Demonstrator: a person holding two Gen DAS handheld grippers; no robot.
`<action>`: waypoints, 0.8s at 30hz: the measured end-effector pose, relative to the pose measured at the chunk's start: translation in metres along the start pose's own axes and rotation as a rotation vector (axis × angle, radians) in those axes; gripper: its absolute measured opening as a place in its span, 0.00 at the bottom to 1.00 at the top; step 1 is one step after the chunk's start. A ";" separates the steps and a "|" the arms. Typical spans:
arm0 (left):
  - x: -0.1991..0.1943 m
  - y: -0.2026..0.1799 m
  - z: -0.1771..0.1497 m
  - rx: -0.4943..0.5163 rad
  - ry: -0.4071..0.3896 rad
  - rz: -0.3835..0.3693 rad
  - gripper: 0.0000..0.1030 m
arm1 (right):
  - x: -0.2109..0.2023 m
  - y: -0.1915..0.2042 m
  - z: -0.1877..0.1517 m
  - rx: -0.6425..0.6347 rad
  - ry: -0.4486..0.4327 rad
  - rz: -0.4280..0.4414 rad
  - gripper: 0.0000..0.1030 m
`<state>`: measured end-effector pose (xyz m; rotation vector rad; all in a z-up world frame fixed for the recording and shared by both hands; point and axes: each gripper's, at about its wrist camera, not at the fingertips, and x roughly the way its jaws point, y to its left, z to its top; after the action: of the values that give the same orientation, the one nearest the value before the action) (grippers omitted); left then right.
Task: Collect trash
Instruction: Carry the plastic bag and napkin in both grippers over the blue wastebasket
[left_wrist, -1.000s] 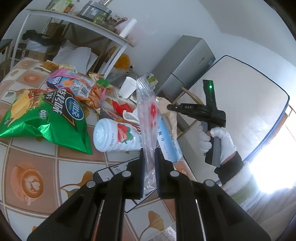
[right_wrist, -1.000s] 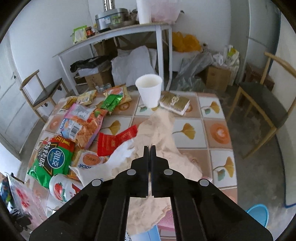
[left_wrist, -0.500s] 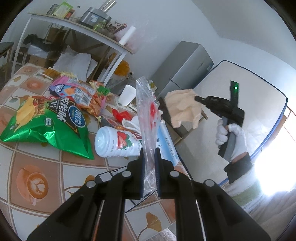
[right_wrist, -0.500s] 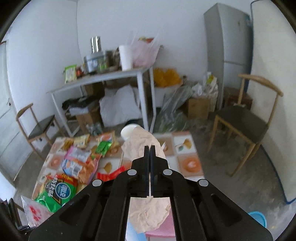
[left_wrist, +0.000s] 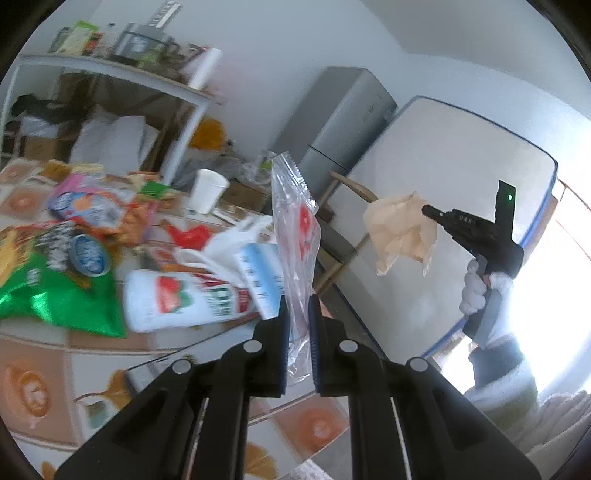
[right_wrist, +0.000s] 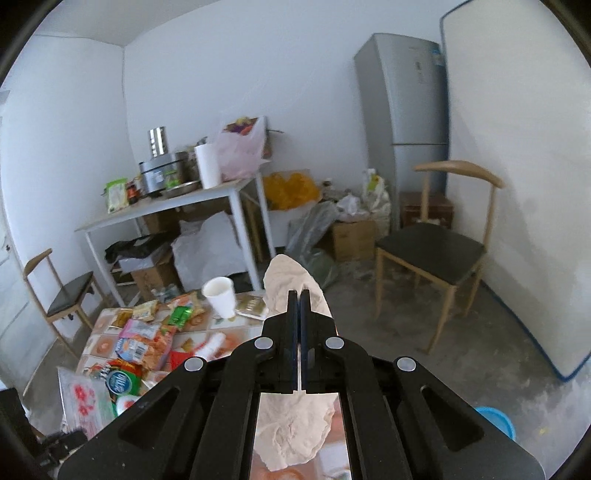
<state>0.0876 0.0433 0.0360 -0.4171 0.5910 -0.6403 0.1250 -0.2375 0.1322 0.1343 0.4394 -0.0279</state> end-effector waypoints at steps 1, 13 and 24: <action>0.006 -0.006 0.001 0.007 0.009 -0.006 0.09 | -0.004 -0.007 -0.004 0.004 0.000 -0.020 0.00; 0.124 -0.083 0.007 0.058 0.226 -0.164 0.09 | -0.049 -0.093 -0.058 0.094 0.045 -0.185 0.00; 0.293 -0.198 -0.026 0.228 0.602 -0.214 0.09 | -0.036 -0.182 -0.143 0.310 0.200 -0.290 0.00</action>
<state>0.1763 -0.2988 0.0102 -0.0639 1.0395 -1.0399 0.0218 -0.3988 -0.0030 0.3792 0.6505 -0.3713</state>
